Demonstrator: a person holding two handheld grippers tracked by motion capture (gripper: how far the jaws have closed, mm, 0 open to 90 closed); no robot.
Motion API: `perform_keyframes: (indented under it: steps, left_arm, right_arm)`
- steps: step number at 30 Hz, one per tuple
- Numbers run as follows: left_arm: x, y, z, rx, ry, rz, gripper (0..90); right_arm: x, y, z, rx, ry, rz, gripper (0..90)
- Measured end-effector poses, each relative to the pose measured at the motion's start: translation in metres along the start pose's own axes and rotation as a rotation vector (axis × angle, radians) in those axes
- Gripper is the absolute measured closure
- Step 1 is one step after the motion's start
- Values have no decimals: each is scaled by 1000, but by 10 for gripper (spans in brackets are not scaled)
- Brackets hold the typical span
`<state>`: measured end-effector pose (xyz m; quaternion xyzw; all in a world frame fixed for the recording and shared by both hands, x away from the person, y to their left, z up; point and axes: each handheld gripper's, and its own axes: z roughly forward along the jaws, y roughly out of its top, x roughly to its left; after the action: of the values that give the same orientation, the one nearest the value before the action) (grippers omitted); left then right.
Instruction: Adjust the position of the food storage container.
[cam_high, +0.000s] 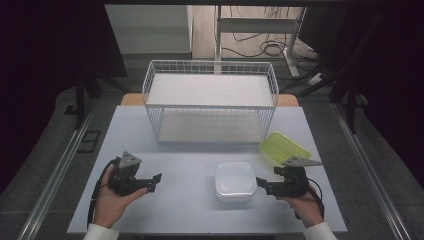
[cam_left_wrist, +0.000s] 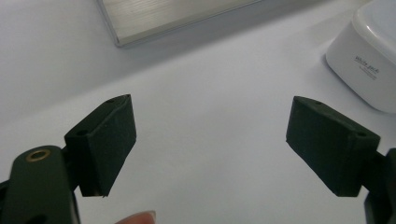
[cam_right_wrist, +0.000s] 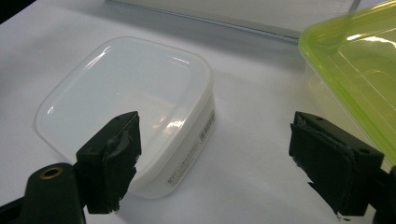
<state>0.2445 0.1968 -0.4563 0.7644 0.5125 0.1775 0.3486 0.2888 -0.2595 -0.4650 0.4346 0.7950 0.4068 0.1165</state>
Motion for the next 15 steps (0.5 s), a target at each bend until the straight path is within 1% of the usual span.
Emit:
perform_keyframes:
  steps: [3,4,6,8,12,15]
  left_arm:
    - [1,2,3,12,-7,-8,159]
    - [1,1,3,16,-3,-10,159]
    - [1,-1,4,22,-7,-19,158]
    - [1,-2,4,26,-6,-17,159]
    - [-2,-1,-6,-1,-12,-16,159]
    - [-3,-3,-13,-6,3,-18,159]
  right_arm:
    - [-2,0,1,15,1,-16,171]
    - [-2,0,1,16,0,-21,173]
    - [-2,1,1,19,1,-20,184]
    - [-1,1,0,22,-2,-18,194]
    - [2,3,-7,7,-16,-7,237]
    - [3,6,-10,-3,-32,21,261]
